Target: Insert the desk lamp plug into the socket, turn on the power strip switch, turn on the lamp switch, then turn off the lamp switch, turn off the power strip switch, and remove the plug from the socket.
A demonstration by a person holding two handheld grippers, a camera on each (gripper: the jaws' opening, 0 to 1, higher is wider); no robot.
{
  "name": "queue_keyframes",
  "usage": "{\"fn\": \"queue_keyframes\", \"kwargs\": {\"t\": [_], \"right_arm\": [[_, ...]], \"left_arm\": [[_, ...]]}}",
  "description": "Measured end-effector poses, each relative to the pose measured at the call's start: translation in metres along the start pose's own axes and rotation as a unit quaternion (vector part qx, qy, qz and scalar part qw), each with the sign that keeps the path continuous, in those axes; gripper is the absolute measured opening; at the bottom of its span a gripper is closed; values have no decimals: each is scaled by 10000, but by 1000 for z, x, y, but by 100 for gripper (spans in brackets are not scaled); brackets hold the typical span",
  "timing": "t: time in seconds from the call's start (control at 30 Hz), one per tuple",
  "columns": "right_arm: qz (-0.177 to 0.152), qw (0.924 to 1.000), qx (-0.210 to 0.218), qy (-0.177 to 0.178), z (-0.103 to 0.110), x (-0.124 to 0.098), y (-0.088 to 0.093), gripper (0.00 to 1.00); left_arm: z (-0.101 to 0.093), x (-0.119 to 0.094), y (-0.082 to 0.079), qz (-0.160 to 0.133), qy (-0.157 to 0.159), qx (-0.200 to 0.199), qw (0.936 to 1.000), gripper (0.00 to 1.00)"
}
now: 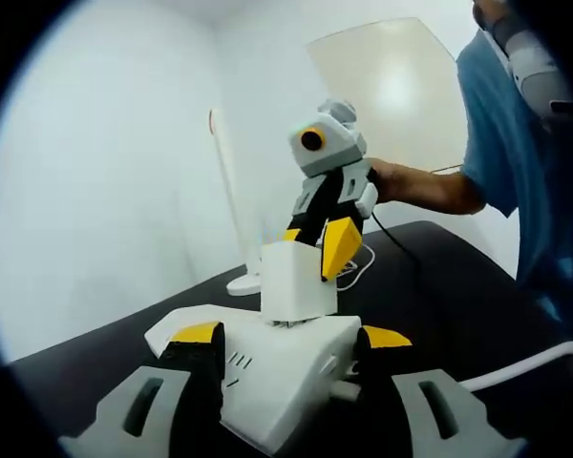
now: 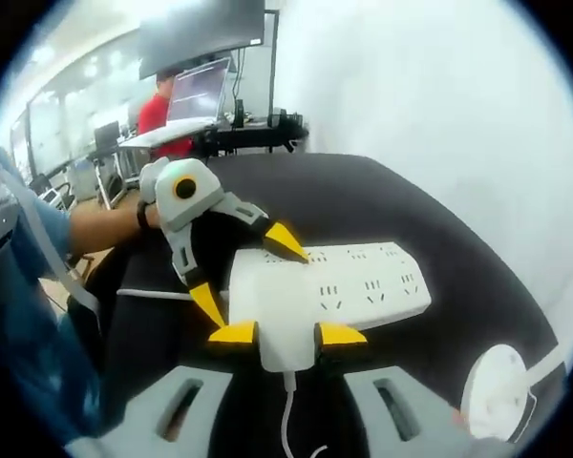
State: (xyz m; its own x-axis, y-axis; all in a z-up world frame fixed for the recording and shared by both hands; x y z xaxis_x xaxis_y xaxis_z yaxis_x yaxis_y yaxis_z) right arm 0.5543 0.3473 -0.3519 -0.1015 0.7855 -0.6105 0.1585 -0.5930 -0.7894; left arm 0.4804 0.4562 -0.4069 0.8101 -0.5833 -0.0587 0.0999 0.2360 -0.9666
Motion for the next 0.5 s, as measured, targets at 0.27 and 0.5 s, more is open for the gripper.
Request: {"fn": "queue_keyframes", "kwargs": {"t": [0.27,0.5], "right_arm": [[342,9993,-169,32,2,1,-15,22],[598,9974,-394,34,5,2,-27,22]], "left_arm": [[1,-1,0,-8,-29,11,10000,54],[4,-5,-1,110,-107,-119,9998,57]]}}
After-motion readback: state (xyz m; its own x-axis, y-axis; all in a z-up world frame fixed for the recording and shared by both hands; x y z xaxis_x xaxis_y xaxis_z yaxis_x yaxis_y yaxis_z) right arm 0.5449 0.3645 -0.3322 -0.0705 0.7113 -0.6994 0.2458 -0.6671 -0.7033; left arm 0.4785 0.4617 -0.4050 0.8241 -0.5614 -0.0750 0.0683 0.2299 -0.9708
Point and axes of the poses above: the point that each gripper's makers call its tool centre point, and the gripper's own axes: x roughly forward along the fingers, z roughly to its left, y roughly out of its underside, the point moved 6 cm from there along -x, roughly backward along the fingers, and after that the axes turned 1 degree about z, right-handed, at the moved point
